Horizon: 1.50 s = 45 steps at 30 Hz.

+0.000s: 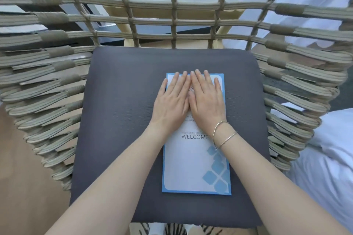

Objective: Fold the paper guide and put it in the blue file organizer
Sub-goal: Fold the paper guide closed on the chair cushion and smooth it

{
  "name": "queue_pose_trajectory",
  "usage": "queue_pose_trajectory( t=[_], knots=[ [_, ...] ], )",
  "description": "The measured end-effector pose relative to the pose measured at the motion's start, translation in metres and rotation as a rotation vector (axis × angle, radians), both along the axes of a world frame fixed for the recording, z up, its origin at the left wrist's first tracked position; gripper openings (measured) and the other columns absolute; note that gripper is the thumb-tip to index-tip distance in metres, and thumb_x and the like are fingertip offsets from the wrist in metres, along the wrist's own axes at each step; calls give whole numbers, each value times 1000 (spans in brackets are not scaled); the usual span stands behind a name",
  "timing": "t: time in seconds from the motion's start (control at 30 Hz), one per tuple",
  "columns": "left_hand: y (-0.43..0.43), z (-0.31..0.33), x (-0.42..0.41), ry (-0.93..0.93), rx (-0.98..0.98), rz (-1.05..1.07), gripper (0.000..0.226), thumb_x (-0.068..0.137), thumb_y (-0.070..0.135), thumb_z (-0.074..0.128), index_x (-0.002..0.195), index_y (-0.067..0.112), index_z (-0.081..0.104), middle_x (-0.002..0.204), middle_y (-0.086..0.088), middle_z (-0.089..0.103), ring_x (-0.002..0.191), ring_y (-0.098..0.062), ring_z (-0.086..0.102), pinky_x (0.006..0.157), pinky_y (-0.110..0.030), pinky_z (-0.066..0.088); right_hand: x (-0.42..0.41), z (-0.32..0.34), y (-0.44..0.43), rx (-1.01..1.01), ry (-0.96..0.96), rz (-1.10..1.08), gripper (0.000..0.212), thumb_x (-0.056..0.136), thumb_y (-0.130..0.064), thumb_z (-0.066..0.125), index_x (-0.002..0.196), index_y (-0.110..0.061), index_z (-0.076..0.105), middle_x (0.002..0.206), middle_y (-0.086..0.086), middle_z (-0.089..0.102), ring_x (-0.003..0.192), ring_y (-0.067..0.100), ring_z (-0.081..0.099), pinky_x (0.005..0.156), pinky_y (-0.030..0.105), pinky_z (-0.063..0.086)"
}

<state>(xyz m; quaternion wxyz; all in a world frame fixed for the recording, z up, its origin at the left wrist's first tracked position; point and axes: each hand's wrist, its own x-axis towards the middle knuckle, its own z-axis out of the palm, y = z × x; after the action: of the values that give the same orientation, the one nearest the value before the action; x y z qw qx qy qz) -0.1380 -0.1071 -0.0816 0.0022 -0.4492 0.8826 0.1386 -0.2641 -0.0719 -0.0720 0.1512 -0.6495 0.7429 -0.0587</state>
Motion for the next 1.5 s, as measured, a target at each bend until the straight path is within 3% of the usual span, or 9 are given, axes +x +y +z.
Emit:
queue_pose_trajectory(
  t=[0.1, 0.23, 0.77, 0.93, 1.13, 1.3, 1.5],
  knots=[
    [-1, -11, 1, 17, -17, -8, 56, 100, 28, 17, 152, 6, 25, 160, -11, 25, 148, -26, 20, 120, -44, 11, -2, -14, 2, 4, 63, 21, 55, 102, -30, 25, 154, -12, 26, 162, 6, 26, 151, 25, 16, 122, 43, 5],
    [-3, -13, 10, 46, -15, 18, 59, 100, 33, 24, 150, 1, 28, 158, -16, 26, 147, -27, 23, 120, -43, 13, -13, -14, 5, 20, 66, 35, 61, 99, -37, 19, 155, -14, 22, 163, 5, 23, 151, 23, 15, 122, 41, 6],
    [-5, -2, 27, -10, 26, 82, 62, 100, 34, 17, 153, 3, 16, 162, -13, 17, 149, -26, 14, 121, -42, 6, -37, -3, 20, 27, 87, -50, 61, 101, -36, 27, 156, -9, 16, 164, 9, 18, 152, 25, 13, 122, 42, 4],
    [53, 26, 28, 92, -3, 62, 59, 101, 30, 23, 151, -1, 23, 160, -16, 23, 148, -30, 20, 120, -49, 12, -5, 34, 56, -93, 30, -98, 61, 100, -33, 26, 153, -3, 23, 161, 13, 25, 150, 30, 19, 121, 46, 10],
    [127, 18, 29, 77, 65, 82, 55, 99, 24, 22, 148, 0, 31, 156, -14, 31, 145, -31, 27, 119, -48, 16, 41, 19, 114, 49, -12, -68, 58, 99, -30, 22, 152, -7, 26, 160, 10, 26, 149, 29, 21, 122, 46, 14],
    [130, -6, 38, 33, 61, 35, 57, 100, 28, 23, 150, 1, 27, 159, -14, 24, 147, -28, 21, 119, -47, 16, 30, -6, 123, 38, 7, -10, 58, 99, -33, 27, 152, -9, 26, 160, 8, 26, 149, 26, 22, 121, 44, 15],
    [134, -11, 67, 38, 37, 97, 60, 99, 29, 28, 151, -1, 24, 159, -15, 24, 148, -26, 21, 120, -46, 13, -18, -9, 152, 30, 113, -62, 61, 98, -32, 29, 153, -6, 26, 160, 9, 27, 149, 26, 25, 121, 37, 7]
  ],
)
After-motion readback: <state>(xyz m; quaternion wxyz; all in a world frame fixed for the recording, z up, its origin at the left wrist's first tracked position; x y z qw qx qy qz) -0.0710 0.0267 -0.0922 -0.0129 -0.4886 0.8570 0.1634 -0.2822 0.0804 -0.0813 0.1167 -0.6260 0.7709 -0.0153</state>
